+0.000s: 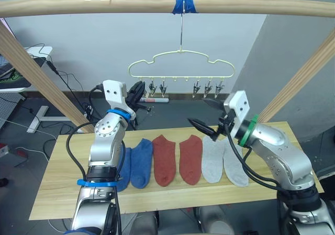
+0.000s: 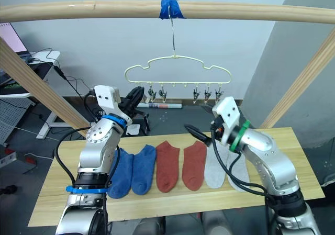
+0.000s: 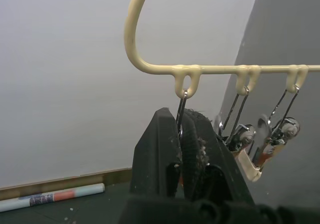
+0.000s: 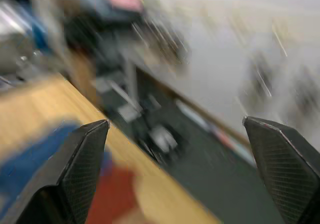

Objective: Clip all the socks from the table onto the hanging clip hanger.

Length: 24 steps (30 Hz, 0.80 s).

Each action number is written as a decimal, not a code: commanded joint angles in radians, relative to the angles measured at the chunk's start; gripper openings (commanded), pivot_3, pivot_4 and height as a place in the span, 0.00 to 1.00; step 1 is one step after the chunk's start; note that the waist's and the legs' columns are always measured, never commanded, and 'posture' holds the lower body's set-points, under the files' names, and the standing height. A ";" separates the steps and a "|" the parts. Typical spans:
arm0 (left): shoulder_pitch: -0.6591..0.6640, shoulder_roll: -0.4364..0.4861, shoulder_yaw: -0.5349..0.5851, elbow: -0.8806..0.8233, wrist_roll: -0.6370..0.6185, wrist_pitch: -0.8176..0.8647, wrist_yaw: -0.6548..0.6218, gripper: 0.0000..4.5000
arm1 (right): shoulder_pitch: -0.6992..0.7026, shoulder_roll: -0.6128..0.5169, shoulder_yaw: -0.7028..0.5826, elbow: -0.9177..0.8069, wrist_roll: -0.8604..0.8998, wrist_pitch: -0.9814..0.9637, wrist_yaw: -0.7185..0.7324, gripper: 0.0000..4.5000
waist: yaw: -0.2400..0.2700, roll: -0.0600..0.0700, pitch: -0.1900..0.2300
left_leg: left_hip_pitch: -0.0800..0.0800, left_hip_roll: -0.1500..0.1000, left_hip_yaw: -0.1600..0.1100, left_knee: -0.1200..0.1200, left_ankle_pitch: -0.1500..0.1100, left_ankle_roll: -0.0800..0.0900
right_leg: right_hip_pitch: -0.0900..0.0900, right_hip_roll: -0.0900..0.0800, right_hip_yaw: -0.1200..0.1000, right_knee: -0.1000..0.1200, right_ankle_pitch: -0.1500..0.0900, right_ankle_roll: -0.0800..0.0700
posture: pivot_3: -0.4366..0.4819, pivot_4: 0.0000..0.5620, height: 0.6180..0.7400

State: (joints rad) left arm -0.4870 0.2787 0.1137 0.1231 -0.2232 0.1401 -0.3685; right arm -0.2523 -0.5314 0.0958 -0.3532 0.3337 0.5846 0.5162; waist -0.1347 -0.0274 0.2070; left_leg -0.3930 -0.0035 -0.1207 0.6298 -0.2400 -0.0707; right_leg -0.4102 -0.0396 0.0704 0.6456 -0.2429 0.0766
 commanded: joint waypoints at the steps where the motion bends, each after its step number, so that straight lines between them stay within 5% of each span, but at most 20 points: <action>1: 0.013 0.031 0.002 -0.078 -0.015 0.047 -0.023 0.00 | 0.061 -0.046 -0.047 0.115 -0.079 0.001 -0.039 1.00 | 0.001 0.000 0.000 | 0.000 0.000 0.000 0.000 0.000 0.000 | 0.000 0.000 0.000 0.000 0.000 0.000 | 0.29 0.37 1.00; 16: 0.062 0.029 0.015 -0.136 -0.051 0.104 -0.017 0.00 | -0.018 -0.088 0.079 0.609 -0.325 -0.301 0.072 1.00 | -0.003 0.003 0.003 | 0.004 0.001 0.003 0.001 0.000 0.001 | 0.002 0.001 0.003 0.001 0.001 0.001 | 0.32 0.35 1.00; 24: 0.090 0.031 0.017 -0.161 -0.048 0.116 -0.009 0.00 | -0.088 -0.057 0.087 0.760 -0.337 -0.286 0.157 1.00 | -0.002 0.003 0.003 | 0.004 0.001 0.003 0.000 0.000 0.001 | 0.002 0.001 0.002 0.001 0.001 0.000 | 0.33 0.36 1.00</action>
State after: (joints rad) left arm -0.4032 0.3050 0.1207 -0.0088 -0.2679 0.2534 -0.3834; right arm -0.3307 -0.5862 0.1916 0.4085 -0.0154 0.2926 0.6445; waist -0.1368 -0.0240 0.2101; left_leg -0.3886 -0.0026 -0.1176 0.6301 -0.2395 -0.0702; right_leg -0.4080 -0.0388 0.0729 0.6470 -0.2419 0.0770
